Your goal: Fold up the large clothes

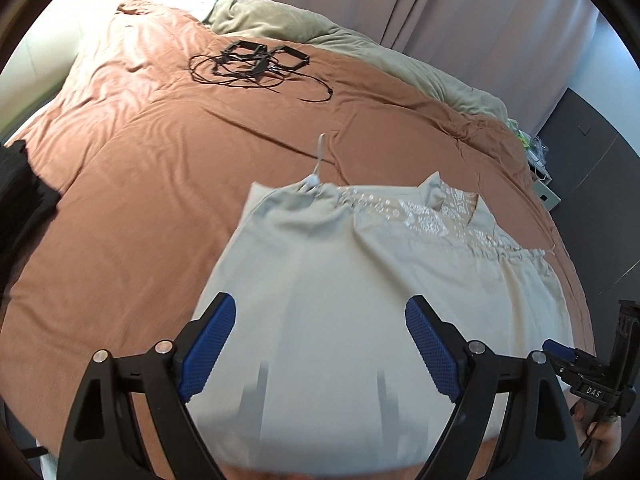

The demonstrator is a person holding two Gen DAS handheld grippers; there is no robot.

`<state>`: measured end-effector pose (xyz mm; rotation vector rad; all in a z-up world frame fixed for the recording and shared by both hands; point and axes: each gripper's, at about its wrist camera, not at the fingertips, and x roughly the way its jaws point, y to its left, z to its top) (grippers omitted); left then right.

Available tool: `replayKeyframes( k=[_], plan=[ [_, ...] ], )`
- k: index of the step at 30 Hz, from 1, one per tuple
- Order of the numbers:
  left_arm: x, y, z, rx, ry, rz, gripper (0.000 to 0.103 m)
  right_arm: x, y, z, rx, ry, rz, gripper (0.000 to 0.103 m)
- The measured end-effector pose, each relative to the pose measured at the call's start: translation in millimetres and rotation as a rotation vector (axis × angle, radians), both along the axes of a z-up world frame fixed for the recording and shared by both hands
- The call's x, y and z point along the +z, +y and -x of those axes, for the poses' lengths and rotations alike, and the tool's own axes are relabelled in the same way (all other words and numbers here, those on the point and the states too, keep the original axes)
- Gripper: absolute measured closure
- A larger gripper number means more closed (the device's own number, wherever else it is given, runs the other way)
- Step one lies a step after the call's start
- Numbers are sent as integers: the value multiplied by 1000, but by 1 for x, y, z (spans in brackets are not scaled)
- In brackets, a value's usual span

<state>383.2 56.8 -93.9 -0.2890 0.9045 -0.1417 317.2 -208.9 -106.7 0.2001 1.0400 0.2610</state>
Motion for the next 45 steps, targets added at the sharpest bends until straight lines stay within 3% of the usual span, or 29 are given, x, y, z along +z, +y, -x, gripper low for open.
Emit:
replayKeyframes(
  k=[4, 6, 12, 19, 21, 27, 45],
  plan=[
    [-6, 16, 27, 19, -1, -8, 15, 2, 14, 26, 47, -4, 21, 44],
    [-12, 25, 37, 26, 3, 12, 15, 3, 22, 40, 80, -1, 34, 56],
    [-33, 44, 62, 48, 28, 47, 16, -1, 37, 68, 115, 32, 29, 59],
    [-72, 67, 70, 98, 108, 89, 44, -25, 51, 73, 126, 137, 60, 68],
    [-80, 72, 69, 108, 123, 104, 52, -32, 51, 69, 114, 153, 61, 77],
    [-96, 74, 66, 94, 128, 151, 68, -47, 47, 45, 72, 181, 45, 88],
    [-105, 81, 75, 161, 138, 218, 69, -68, 40, -68, 13, 157, 94, 95]
  ],
)
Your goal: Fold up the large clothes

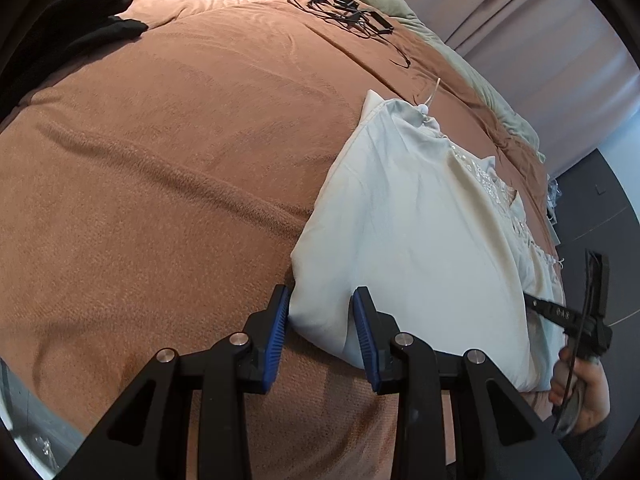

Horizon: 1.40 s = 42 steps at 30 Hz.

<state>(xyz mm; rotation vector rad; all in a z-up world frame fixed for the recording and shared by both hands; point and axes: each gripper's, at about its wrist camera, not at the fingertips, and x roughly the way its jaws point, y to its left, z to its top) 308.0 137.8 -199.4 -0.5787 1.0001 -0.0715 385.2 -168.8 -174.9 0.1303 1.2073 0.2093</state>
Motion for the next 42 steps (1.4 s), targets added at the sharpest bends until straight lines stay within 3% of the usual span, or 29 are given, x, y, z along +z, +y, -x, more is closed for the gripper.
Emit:
replayKeyframes(
  k=[3, 14, 24, 26, 28, 30, 31, 33, 38, 42],
  plan=[
    [-1, -1, 0, 10, 2, 5, 69, 0, -5, -19, -23, -12, 13, 103],
    [-8, 3, 1, 48, 12, 67, 69, -6, -16, -85, -61, -42, 76, 103],
    [-17, 20, 8, 68, 54, 278, 68, -7, -23, -110, -83, -29, 82, 103],
    [-17, 21, 9, 68, 50, 297, 49, -5, -24, -106, -81, -19, 64, 100],
    [-17, 18, 8, 56, 33, 329, 35, 2, -27, -96, -82, -15, 40, 86],
    [-17, 15, 6, 63, 32, 328, 32, 10, -24, -85, -63, -43, 39, 50],
    [-18, 13, 5, 66, 34, 331, 32, 16, -22, -78, -52, -65, 48, 47],
    [-19, 13, 2, 74, 33, 352, 32, 30, -19, -60, -33, -101, 50, 47],
    [-26, 11, -13, 71, 33, 372, 32, 53, -19, -24, -23, -134, -56, 48],
    [-24, 10, -18, 66, 29, 362, 32, 53, -21, 10, -25, -106, -126, 63]
  ],
)
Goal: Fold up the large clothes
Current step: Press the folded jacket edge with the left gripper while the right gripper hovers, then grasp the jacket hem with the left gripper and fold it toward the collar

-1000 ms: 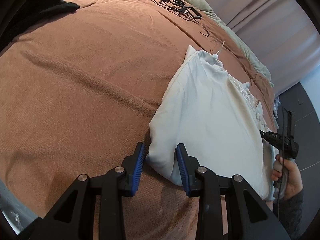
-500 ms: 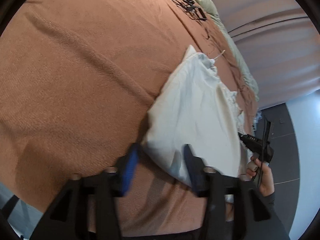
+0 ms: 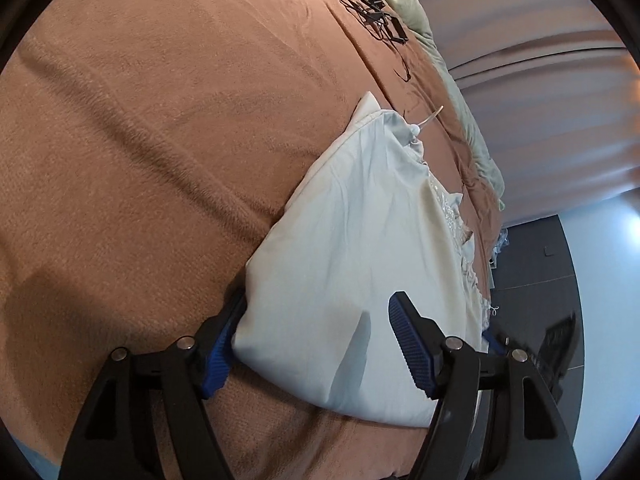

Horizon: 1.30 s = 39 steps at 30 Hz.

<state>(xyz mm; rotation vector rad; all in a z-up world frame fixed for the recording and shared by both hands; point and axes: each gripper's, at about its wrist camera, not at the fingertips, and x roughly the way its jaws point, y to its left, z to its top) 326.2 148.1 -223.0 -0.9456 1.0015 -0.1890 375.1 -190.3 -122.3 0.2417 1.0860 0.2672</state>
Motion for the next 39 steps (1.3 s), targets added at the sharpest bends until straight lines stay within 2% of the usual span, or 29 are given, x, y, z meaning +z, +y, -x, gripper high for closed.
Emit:
replayKeyframes(
  k=[3, 5, 8, 11, 15, 18, 24, 29, 32, 39],
  plan=[
    [2, -4, 2, -7, -3, -48, 37, -9, 1, 24, -6, 37, -50, 67],
    [3, -3, 4, -11, 1, -73, 48, -15, 4, 39, 2, 61, -55, 68],
    [1, 3, 8, -5, 13, -65, 59, -22, 12, 58, 33, 84, -39, 73],
    [4, 4, 9, -5, 14, -63, 64, -23, 16, 73, 42, 86, -18, 75],
    [20, 0, 13, -9, -28, -73, 73, -26, 19, 85, 59, 96, -5, 77],
    [32, -5, 13, -19, -61, -79, 74, -34, 19, 89, 74, 119, -18, 81],
    [14, -9, 2, -19, 31, -79, 74, -34, 9, 98, 42, 119, -35, 83],
    [9, -10, 4, 8, 36, -85, 75, -44, 11, 103, 43, 137, -14, 83],
    [23, -13, 7, 1, -12, -103, 86, -53, 9, 99, 37, 157, -25, 83],
    [85, -28, 8, -30, -153, -64, 90, -62, 18, 86, 60, 172, 12, 85]
  ],
)
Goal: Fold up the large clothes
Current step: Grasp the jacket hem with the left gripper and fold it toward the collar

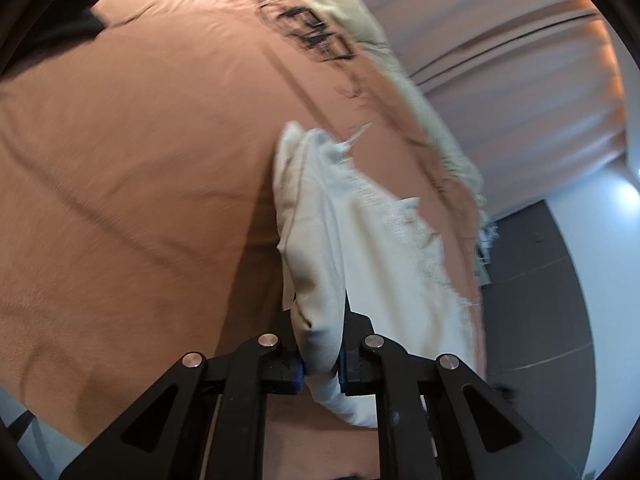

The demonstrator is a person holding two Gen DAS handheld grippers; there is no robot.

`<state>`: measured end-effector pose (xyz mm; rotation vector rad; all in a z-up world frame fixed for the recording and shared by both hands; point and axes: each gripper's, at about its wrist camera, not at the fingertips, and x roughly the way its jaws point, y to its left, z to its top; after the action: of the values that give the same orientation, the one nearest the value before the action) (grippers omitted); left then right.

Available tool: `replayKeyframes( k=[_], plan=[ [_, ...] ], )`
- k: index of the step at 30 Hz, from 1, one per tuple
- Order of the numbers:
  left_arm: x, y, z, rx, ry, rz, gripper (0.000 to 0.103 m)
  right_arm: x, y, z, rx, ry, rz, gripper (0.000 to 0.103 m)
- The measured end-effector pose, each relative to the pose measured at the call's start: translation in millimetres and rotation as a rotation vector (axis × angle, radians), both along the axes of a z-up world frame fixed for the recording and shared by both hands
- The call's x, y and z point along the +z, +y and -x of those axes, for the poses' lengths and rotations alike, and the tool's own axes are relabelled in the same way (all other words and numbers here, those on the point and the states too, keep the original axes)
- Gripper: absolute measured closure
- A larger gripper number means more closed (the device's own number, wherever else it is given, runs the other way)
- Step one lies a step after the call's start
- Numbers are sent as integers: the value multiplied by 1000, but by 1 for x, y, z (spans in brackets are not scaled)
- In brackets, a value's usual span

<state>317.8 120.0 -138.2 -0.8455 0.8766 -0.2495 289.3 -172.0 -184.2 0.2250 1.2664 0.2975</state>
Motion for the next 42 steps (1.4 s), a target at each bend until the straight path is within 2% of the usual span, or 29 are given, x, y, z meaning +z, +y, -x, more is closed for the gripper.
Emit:
replayKeyframes(
  k=[4, 10, 16, 22, 25, 28, 32, 38, 42],
  plan=[
    [42, -17, -2, -53, -80, 9, 91, -2, 1, 0, 5, 1, -5, 86],
    [94, -52, -7, -134, -169, 10, 91, -8, -15, 1, -36, 20, -90, 91],
    [136, -95, -9, -224, -237, -10, 91, -15, -25, 4, -70, 34, -159, 93],
    [167, -145, -17, -307, -270, -42, 91, -17, -31, 8, -99, 38, -224, 94],
    [179, -169, -22, -348, -282, -57, 91, -13, -33, 16, -91, 12, -248, 93],
    [190, -194, -28, -388, -294, -74, 91, 2, -41, 30, -113, -53, -293, 92],
    [196, -228, -38, -441, -293, -86, 91, 16, -66, 53, -150, -116, -323, 89],
    [194, -288, -53, -534, -275, -100, 91, 29, -120, 82, -253, -168, -370, 88],
    [182, -339, -65, -614, -248, -115, 91, 32, -158, 96, -333, -190, -389, 88]
  ],
)
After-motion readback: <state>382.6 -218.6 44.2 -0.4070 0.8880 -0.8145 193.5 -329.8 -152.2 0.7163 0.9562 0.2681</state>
